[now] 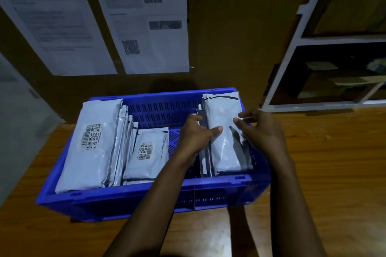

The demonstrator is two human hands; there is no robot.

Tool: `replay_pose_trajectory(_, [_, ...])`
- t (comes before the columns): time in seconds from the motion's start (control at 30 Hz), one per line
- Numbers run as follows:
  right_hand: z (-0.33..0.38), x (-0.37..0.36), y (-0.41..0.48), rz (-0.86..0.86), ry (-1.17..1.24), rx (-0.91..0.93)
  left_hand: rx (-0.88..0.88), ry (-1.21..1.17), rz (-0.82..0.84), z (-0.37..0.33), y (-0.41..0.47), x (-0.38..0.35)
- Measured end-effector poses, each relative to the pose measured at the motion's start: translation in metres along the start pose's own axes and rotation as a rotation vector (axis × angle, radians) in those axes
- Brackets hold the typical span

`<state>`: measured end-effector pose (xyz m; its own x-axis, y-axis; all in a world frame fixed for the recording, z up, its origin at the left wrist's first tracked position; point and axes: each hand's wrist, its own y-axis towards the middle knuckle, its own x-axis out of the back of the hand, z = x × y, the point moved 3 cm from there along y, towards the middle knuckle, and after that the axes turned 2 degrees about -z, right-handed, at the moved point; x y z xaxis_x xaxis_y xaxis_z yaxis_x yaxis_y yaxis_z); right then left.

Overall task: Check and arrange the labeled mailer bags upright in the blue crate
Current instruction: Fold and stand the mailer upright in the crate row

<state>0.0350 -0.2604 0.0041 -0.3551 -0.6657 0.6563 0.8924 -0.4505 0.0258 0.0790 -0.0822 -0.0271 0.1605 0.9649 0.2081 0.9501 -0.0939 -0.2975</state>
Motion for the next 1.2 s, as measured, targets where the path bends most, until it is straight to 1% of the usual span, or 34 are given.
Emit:
replay_pose_trajectory(0.3, [-0.001, -0.002, 0.003, 0.036, 0.169, -0.027, 0.035, -0.173, 0.009, 0.004, 0.003, 0.0])
replay_pose_trajectory(0.53, [0.002, 0.0, 0.005, -0.006, 0.233, 0.018, -0.003, -0.314, -0.016, -0.01, 0.002, 0.017])
replay_pose_trajectory(0.63, [0.003, -0.001, 0.006, -0.003, 0.348, -0.018, -0.005, -0.36, 0.059, -0.02, -0.001, 0.026])
replay_pose_trajectory(0.7, [0.004, -0.002, 0.005, -0.013, 0.458, -0.058, -0.025, -0.359, 0.144, -0.025, -0.005, 0.03])
replay_pose_trajectory(0.8, [0.005, -0.001, 0.002, -0.001, 0.61, -0.132, -0.048, -0.294, 0.261, -0.027, -0.01, 0.037])
replay_pose_trajectory(0.9, [0.004, 0.003, -0.002, 0.044, 0.729, -0.144, -0.048, -0.246, 0.36, -0.023, -0.01, 0.045])
replay_pose_trajectory(0.97, [0.001, 0.002, -0.001, 0.059, 0.806, -0.133, -0.07, -0.194, 0.372, -0.019, -0.009, 0.052])
replay_pose_trajectory(1.07, [-0.002, 0.004, 0.001, 0.002, 0.873, -0.117, -0.114, -0.108, 0.344, -0.009, -0.007, 0.064])
replay_pose_trajectory(1.13, [-0.002, 0.01, 0.003, -0.044, 0.953, -0.106, -0.091, -0.166, 0.352, 0.001, -0.006, 0.072])
replay_pose_trajectory(1.2, [-0.002, 0.015, 0.002, -0.051, 1.053, -0.103, -0.086, -0.201, 0.348, 0.005, -0.007, 0.077])
